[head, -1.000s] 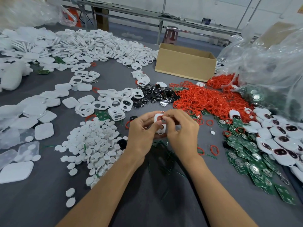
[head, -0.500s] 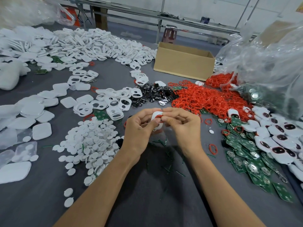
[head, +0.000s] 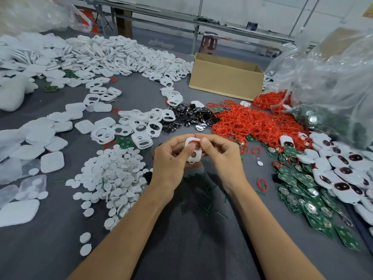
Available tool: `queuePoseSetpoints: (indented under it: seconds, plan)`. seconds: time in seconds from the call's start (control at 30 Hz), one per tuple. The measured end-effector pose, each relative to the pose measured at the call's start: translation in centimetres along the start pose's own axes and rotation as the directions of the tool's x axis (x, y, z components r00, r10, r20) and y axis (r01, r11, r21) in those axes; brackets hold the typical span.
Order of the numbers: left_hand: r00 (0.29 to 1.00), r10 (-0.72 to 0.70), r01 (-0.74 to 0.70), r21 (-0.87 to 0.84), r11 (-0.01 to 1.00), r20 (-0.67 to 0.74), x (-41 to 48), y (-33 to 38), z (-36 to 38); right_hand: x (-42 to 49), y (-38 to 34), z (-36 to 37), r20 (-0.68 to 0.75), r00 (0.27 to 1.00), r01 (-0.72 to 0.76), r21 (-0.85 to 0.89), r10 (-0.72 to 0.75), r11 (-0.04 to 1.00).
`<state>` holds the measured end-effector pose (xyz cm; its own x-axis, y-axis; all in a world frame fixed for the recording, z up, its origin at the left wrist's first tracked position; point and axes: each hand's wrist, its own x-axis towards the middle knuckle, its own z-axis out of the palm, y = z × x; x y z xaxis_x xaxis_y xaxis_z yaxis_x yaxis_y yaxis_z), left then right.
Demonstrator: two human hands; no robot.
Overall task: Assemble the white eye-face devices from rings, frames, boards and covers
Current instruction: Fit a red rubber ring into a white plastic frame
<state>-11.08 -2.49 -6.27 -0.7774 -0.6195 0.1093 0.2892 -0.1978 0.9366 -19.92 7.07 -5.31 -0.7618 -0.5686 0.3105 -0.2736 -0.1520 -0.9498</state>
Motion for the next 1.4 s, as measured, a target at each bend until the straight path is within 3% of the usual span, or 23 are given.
queuePoseSetpoints:
  seconds: [0.2, 0.4, 0.53, 0.7, 0.9, 1.2, 1.4]
  plan:
    - [0.999, -0.04, 0.041, -0.057, 0.998, 0.006, 0.1, 0.2, -0.1, -0.2, 0.2, -0.2, 0.138, 0.972, -0.218, 0.208, 0.192, 0.953]
    - [0.995, -0.032, 0.038, -0.054, 0.998, 0.099, -0.2, 0.4, -0.1, 0.3, -0.2, -1.0, 0.213, 0.946, -0.31, 0.379, 0.244, 0.872]
    - [0.991, -0.018, 0.02, -0.017, 1.0, 0.132, -0.2, 0.4, -0.1, 0.4, -0.5, -1.4, 0.224, 0.942, -0.321, 0.378, 0.25, 0.869]
    - [0.995, -0.027, 0.025, 0.019, 0.999, 0.093, -0.2, 0.1, 0.0, 0.4, -0.5, -1.3, 0.157, 0.957, -0.279, 0.278, 0.243, 0.919]
    - [0.999, -0.006, 0.012, 0.138, 0.99, -0.044, 0.2, -0.6, 0.0, 0.0, -0.5, 0.0, -0.002, 0.983, -0.185, -0.02, 0.185, 0.983]
    - [0.994, 0.041, -0.017, 0.232, 0.973, -0.103, 0.3, -0.7, 0.1, -0.4, -0.5, 0.5, -0.087, 0.995, -0.066, -0.341, 0.039, 0.938]
    - [0.988, 0.024, -0.001, 0.147, 0.989, -0.154, 0.1, -0.7, 0.5, -0.4, -1.0, 0.9, -0.155, 0.988, -0.045, -0.372, -0.014, 0.927]
